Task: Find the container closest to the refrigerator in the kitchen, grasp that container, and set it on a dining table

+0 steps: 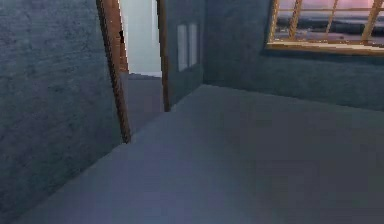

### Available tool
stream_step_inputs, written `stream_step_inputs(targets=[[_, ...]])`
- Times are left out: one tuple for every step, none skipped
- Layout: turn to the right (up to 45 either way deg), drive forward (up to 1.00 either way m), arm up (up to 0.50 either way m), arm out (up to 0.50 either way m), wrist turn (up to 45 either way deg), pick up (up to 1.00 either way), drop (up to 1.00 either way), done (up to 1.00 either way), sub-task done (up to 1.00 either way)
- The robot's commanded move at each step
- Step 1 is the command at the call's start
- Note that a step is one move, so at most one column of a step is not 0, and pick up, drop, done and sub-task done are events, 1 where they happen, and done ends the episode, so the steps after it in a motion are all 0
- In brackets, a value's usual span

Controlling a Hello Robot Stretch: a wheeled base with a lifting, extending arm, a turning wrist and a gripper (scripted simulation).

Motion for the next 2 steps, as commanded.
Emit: stream_step_inputs(targets=[[0.0, 1.00, 0.00, 0.00, 0.0, 0.00, 0.00, 0.00, 0.00], [0.0, 1.00, 0.00, 0.00, 0.0, 0.00, 0.00, 0.00, 0.00]])
